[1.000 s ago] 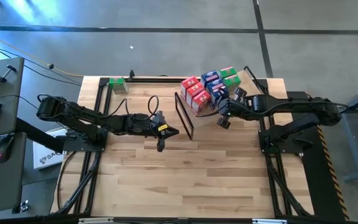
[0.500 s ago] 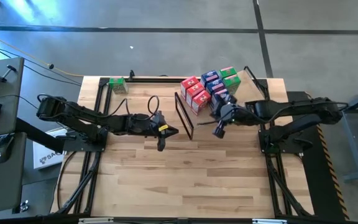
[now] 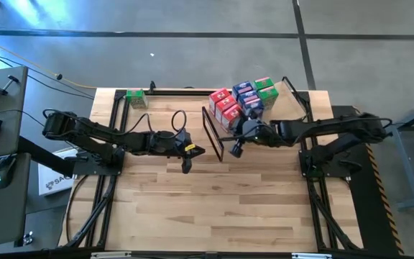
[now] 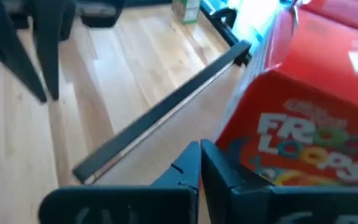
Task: Stack cereal on shelf
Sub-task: Put the blue cereal box on the shelf aligned with the blue cereal box
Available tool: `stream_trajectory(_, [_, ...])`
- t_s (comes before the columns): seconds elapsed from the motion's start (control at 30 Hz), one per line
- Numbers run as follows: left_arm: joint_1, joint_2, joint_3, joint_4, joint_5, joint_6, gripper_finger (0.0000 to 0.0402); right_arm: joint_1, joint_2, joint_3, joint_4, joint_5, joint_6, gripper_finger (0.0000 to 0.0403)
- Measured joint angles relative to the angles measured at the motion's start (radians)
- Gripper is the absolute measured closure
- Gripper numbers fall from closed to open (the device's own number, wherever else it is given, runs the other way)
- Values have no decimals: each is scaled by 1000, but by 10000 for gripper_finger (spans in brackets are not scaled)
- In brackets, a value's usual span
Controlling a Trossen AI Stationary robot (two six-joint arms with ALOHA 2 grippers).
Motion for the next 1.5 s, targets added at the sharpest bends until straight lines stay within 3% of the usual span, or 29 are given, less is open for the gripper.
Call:
stream_trajectory(0.53, [0, 0, 0, -28, 3, -8, 383, 29, 11, 48, 8, 22, -45, 402])
stream_trajectory(0.8, [-1, 0, 0, -38, 11, -7, 383, 119, -13, 165, -438, -1, 33, 402])
stream_trajectory(1.0, [-1, 0, 0, -36, 11, 1, 383, 119, -19, 166, -734, 191, 247, 402])
stream_trajectory(1.13, [0, 0, 0, -35, 11, 1, 383, 89, -19, 166, -807, 263, 318, 402])
stream_trajectory(1.5, [-1, 0, 0, -35, 11, 0, 383, 17, -19, 163, -769, 273, 253, 402])
